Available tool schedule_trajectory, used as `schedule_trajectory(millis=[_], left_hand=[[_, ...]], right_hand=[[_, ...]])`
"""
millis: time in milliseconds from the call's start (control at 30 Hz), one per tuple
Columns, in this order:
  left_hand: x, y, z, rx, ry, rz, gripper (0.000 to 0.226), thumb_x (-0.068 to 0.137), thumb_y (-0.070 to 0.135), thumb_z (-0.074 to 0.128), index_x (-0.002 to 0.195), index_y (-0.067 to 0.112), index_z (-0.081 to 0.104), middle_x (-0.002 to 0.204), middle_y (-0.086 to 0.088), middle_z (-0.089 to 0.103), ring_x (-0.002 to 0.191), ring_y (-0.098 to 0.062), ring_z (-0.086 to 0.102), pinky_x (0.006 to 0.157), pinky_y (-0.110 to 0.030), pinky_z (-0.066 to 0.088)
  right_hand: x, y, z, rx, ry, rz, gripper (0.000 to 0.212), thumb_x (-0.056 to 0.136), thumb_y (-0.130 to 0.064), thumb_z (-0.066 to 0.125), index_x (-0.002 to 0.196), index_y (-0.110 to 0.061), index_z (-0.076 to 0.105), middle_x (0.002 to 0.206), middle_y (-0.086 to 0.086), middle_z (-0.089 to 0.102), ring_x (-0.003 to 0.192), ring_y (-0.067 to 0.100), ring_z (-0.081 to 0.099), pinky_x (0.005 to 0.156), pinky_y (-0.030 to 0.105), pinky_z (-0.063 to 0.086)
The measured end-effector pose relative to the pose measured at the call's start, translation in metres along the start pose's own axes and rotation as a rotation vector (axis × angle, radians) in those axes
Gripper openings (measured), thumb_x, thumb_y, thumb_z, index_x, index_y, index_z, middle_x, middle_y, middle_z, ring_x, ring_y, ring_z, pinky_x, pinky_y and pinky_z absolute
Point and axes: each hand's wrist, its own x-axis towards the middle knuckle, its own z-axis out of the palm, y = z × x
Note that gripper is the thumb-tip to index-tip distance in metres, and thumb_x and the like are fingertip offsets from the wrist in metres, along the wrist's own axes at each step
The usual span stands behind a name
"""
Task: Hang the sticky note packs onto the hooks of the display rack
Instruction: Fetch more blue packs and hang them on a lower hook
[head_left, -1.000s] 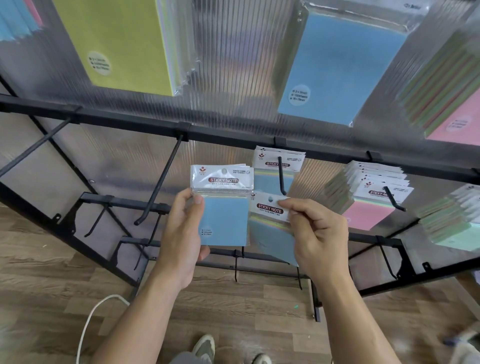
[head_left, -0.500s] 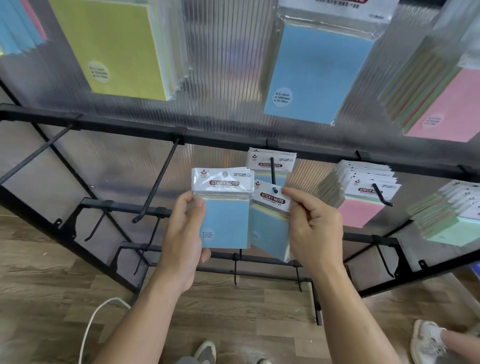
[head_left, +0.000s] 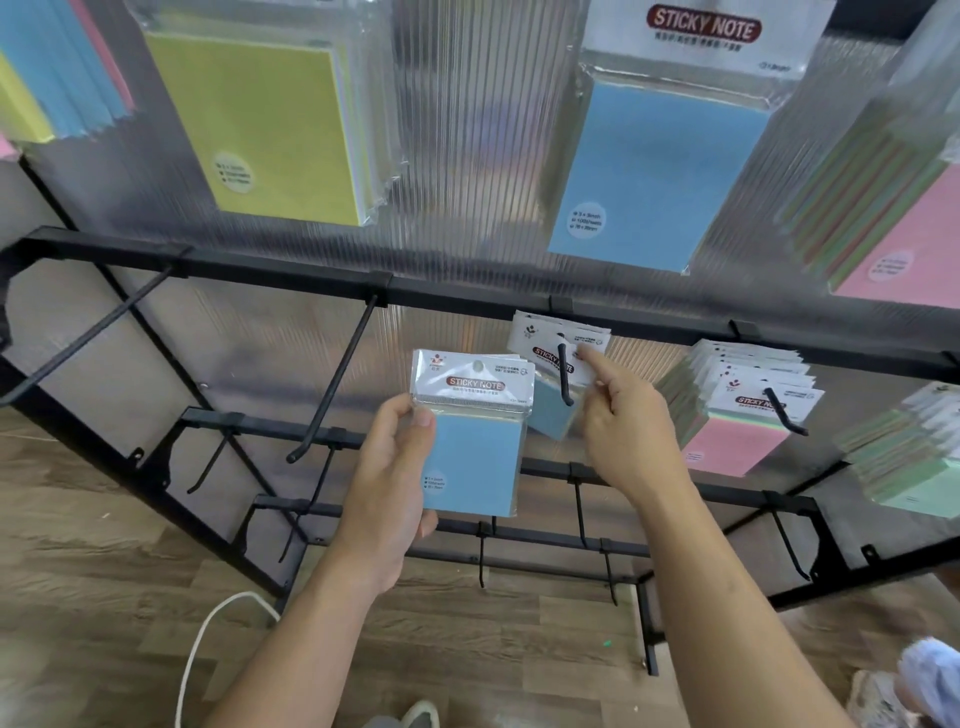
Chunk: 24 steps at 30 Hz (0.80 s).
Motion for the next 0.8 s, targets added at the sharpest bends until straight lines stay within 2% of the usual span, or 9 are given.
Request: schedule_trajectory(millis=[100,200,300,400,500,567,633,700,800], left_hand=[[0.001,0.003,0.001,-0.016,-0.034,0.002,0.025,0.096,0.044,0.042,0.115,0.033,0.054,0.102,0.0,0.07,0.068,-0.005,0.062,0.039,-0.018,0.028],[0.002,0.005,0.003,-0.064,-0.079,0.008,0.03,0.091,0.052,0.052,0.115,0.034,0.055,0.103,-0.001,0.07,0.069,-0.007,0.062,0.038,-0.018,0.028],[0.001,0.005,0.006,-0.1,-0.142,0.017,0.032,0.086,0.051,0.049,0.114,0.035,0.057,0.098,-0.001,0.07,0.069,-0.007,0.062,0.038,-0.019,0.027],[-0.001,0.005,0.01,-0.113,-0.191,0.036,0.034,0.085,0.049,0.051,0.114,0.033,0.056,0.096,-0.002,0.07,0.069,-0.011,0.064,0.038,-0.018,0.026],[-0.001,0.003,0.009,-0.108,-0.191,0.04,0.032,0.085,0.047,0.052,0.114,0.033,0.057,0.098,-0.002,0.07,0.068,-0.011,0.063,0.038,-0.02,0.028],[0.0,0.001,0.006,-0.091,-0.174,0.03,0.029,0.087,0.049,0.05,0.111,0.035,0.058,0.097,-0.003,0.07,0.069,-0.011,0.062,0.038,-0.021,0.029],[0.0,0.001,0.004,-0.055,-0.152,0.025,0.027,0.09,0.052,0.051,0.11,0.035,0.058,0.096,-0.003,0.071,0.071,-0.013,0.062,0.039,-0.02,0.03],[0.0,0.001,0.003,-0.031,-0.135,0.022,0.027,0.092,0.053,0.051,0.111,0.034,0.058,0.096,-0.003,0.071,0.072,-0.012,0.063,0.039,-0.019,0.031],[-0.001,0.003,0.003,-0.007,-0.145,0.014,0.031,0.091,0.051,0.053,0.115,0.032,0.055,0.096,0.002,0.073,0.073,-0.011,0.065,0.039,-0.018,0.031]], right_hand=[[-0.009,-0.005,-0.005,0.055,0.2,-0.034,0.036,0.098,-0.014,0.048,0.133,-0.019,0.055,0.11,-0.004,0.059,0.089,0.009,0.053,0.07,0.015,0.042],[-0.025,-0.017,-0.008,0.236,0.367,-0.156,0.011,0.092,-0.02,0.059,0.094,-0.026,0.068,0.084,-0.01,0.062,0.073,0.003,0.056,0.066,0.017,0.045],[-0.037,-0.03,-0.007,0.378,0.248,-0.215,0.008,0.083,-0.032,0.066,0.076,-0.028,0.067,0.064,-0.01,0.063,0.058,0.002,0.053,0.054,0.013,0.042],[-0.042,-0.033,-0.001,0.389,0.172,-0.163,0.017,0.081,-0.032,0.073,0.069,-0.022,0.066,0.058,-0.003,0.059,0.053,0.004,0.048,0.047,0.027,0.045],[-0.044,-0.026,0.001,0.396,0.171,-0.109,0.02,0.088,-0.022,0.068,0.068,-0.019,0.065,0.058,-0.002,0.061,0.052,0.017,0.049,0.045,0.032,0.043],[-0.047,-0.024,0.001,0.385,0.167,-0.117,0.021,0.092,-0.019,0.062,0.074,-0.03,0.067,0.069,0.005,0.068,0.062,0.03,0.058,0.051,0.041,0.049],[-0.049,-0.024,0.001,0.376,0.164,-0.122,0.029,0.093,-0.015,0.06,0.082,-0.04,0.067,0.077,0.001,0.071,0.065,0.022,0.062,0.056,0.04,0.052],[-0.05,-0.025,0.002,0.388,0.15,-0.117,0.033,0.093,-0.012,0.059,0.087,-0.044,0.065,0.08,-0.013,0.072,0.068,0.004,0.064,0.057,0.031,0.053],[-0.05,-0.025,0.004,0.4,0.161,-0.116,0.034,0.092,-0.011,0.061,0.089,-0.045,0.062,0.082,-0.024,0.071,0.073,0.0,0.066,0.058,0.017,0.05]])
